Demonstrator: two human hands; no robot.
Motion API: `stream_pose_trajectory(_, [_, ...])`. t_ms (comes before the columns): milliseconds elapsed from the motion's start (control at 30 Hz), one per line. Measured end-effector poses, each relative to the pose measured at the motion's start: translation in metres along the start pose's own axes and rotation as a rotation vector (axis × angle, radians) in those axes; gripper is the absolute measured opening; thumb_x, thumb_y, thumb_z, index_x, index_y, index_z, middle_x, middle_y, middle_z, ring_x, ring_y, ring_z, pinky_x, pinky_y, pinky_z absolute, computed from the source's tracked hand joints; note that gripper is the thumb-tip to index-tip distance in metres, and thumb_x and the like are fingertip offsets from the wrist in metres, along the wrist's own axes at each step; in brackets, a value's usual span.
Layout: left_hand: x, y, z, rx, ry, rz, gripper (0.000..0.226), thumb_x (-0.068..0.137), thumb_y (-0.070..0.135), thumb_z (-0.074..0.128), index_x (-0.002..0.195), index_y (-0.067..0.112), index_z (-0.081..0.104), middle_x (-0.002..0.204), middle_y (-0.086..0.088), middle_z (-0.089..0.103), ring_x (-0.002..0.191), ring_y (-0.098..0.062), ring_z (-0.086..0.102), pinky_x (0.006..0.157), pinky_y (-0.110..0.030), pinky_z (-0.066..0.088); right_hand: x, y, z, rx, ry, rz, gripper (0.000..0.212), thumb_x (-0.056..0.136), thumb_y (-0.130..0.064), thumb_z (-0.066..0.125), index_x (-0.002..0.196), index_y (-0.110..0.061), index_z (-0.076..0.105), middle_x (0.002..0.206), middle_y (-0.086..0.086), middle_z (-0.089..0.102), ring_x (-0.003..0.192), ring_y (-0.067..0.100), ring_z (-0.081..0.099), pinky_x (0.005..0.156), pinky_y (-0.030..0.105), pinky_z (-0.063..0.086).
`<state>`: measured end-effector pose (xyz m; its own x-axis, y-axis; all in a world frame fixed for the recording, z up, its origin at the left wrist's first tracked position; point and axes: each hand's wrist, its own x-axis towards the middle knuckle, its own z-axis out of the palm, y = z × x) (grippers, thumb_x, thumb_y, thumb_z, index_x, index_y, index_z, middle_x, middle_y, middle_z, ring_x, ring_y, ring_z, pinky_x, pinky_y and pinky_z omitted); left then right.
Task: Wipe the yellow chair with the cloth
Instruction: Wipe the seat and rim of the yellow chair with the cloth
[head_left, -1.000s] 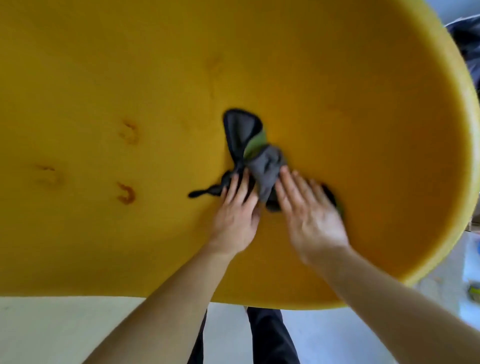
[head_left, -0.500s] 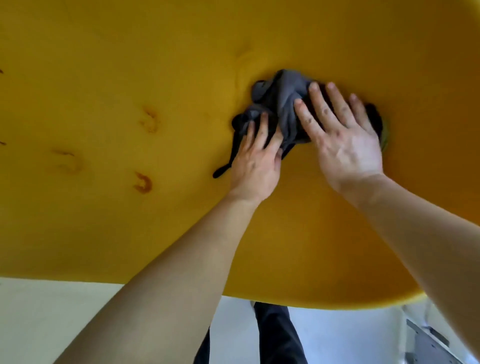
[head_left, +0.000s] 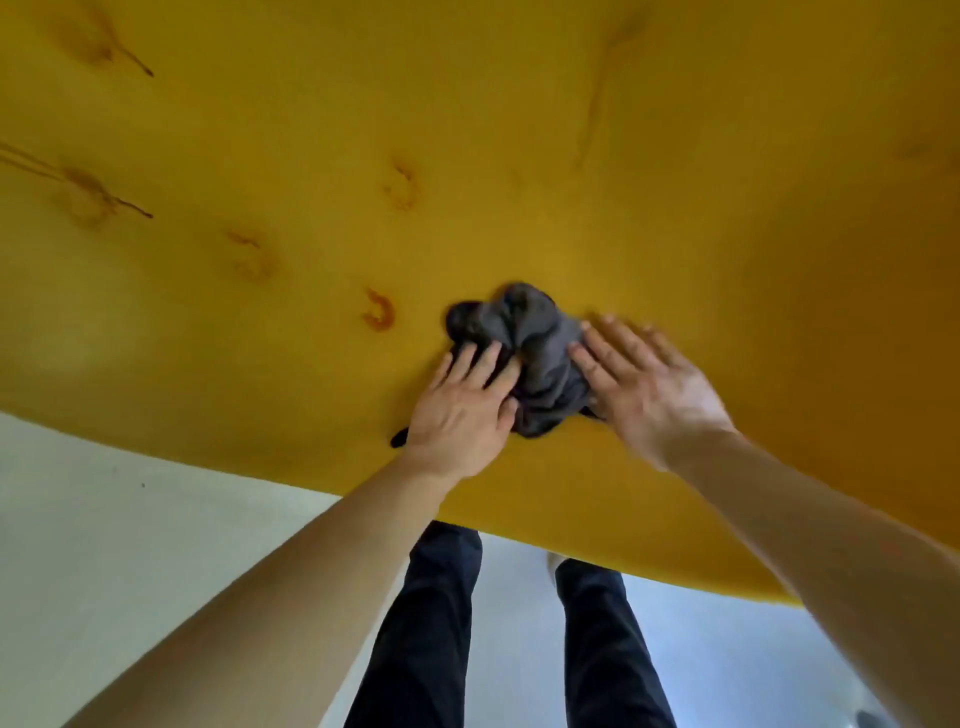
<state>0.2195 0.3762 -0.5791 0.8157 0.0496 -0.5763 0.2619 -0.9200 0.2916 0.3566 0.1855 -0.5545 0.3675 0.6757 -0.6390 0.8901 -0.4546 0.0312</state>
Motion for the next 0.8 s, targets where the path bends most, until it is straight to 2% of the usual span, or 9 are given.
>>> stream_pose_trajectory(67, [0.052, 0.005, -0.016, -0.047, 0.077, -0.093, 0.053, 0.106, 0.042, 0.026, 0.156, 0.026, 0.023, 0.165, -0.006, 0.017, 0.151, -0.033, 0.014, 0.123, -0.046, 0.012, 0.032, 0.029, -0.022, 0.039, 0.129, 0.256, 0.062, 0.102, -0.025, 0.017, 0.159, -0.021, -0.004, 0.165, 0.003, -0.02, 0.153, 0.029, -0.013, 0.124, 0.047, -0.001])
stream_pose_trajectory(100, [0.066, 0.008, -0.014, -0.052, 0.13, -0.094, 0.052, 0.106, 0.039, 0.028, 0.156, 0.025, 0.026, 0.165, -0.007, 0.018, 0.151, -0.034, 0.015, 0.123, -0.046, 0.015, 0.042, 0.032, -0.022, 0.083, 0.192, 0.3, 0.064, 0.099, -0.024, 0.019, 0.16, -0.021, -0.001, 0.167, 0.005, -0.014, 0.154, 0.031, -0.009, 0.124, 0.047, 0.003])
stream_pose_trajectory(200, [0.042, 0.007, 0.009, -0.021, 0.217, -0.021, 0.054, 0.098, 0.03, 0.05, 0.15, 0.02, 0.041, 0.163, -0.01, 0.025, 0.15, -0.036, 0.02, 0.12, -0.045, 0.027, 0.036, -0.002, -0.008, 0.25, 0.193, 0.1, 0.074, 0.095, -0.026, 0.045, 0.159, -0.02, 0.009, 0.167, 0.009, 0.007, 0.153, 0.031, 0.012, 0.123, 0.048, 0.015])
stream_pose_trajectory(333, [-0.057, -0.005, 0.043, -0.02, 0.048, 0.072, 0.058, 0.087, 0.033, 0.057, 0.144, 0.024, 0.049, 0.162, -0.008, 0.028, 0.15, -0.031, 0.024, 0.108, -0.038, 0.045, -0.038, -0.079, 0.037, 0.339, 0.063, -0.034, 0.075, 0.092, -0.038, 0.049, 0.159, -0.018, 0.02, 0.164, 0.008, 0.02, 0.149, 0.027, 0.029, 0.118, 0.049, 0.03])
stream_pose_trajectory(433, [-0.097, 0.003, 0.051, -0.045, -0.034, 0.07, 0.046, 0.085, 0.035, 0.058, 0.13, 0.027, 0.063, 0.152, -0.005, 0.047, 0.139, -0.028, 0.046, 0.09, -0.034, 0.057, -0.063, -0.085, 0.034, 0.268, -0.017, -0.183, 0.08, 0.084, -0.034, 0.07, 0.154, -0.015, 0.036, 0.156, 0.01, 0.042, 0.14, 0.031, 0.045, 0.109, 0.052, 0.039])
stream_pose_trajectory(533, [-0.079, 0.045, 0.044, -0.108, -0.02, 0.042, 0.032, 0.085, 0.027, 0.066, 0.117, 0.024, 0.071, 0.138, -0.004, 0.061, 0.12, -0.028, 0.063, 0.073, -0.035, 0.061, -0.068, -0.045, 0.003, 0.147, -0.106, -0.225, 0.061, 0.098, -0.021, 0.05, 0.155, -0.017, 0.029, 0.149, 0.008, 0.044, 0.133, 0.035, 0.042, 0.103, 0.048, 0.039])
stream_pose_trajectory(667, [-0.003, 0.145, -0.01, -0.549, 0.071, 0.033, 0.035, 0.101, 0.026, 0.05, 0.136, 0.02, 0.057, 0.139, -0.001, 0.059, 0.112, -0.026, 0.063, 0.077, -0.04, 0.054, -0.081, 0.054, -0.054, -0.206, -0.014, -0.03, 0.047, 0.099, -0.019, 0.041, 0.146, -0.014, 0.041, 0.138, 0.008, 0.046, 0.117, 0.035, 0.042, 0.088, 0.044, 0.037])
stream_pose_trajectory(733, [0.048, 0.19, -0.045, -0.678, 0.181, 0.042, 0.043, 0.103, 0.025, 0.048, 0.145, 0.02, 0.047, 0.151, -0.003, 0.047, 0.122, -0.028, 0.057, 0.085, -0.042, 0.052, -0.086, 0.101, -0.089, -0.342, 0.105, 0.095, 0.045, 0.097, -0.02, 0.036, 0.14, -0.013, 0.047, 0.137, 0.01, 0.048, 0.113, 0.035, 0.044, 0.086, 0.045, 0.037])
stream_pose_trajectory(800, [0.097, 0.223, -0.085, -0.823, 0.312, 0.074, 0.053, 0.103, 0.027, 0.047, 0.153, 0.023, 0.033, 0.163, -0.004, 0.025, 0.14, -0.027, 0.039, 0.097, -0.041, 0.048, -0.084, 0.137, -0.128, -0.43, 0.326, 0.217, 0.041, 0.098, -0.017, 0.031, 0.131, -0.01, 0.053, 0.133, 0.013, 0.052, 0.111, 0.036, 0.049, 0.084, 0.046, 0.038])
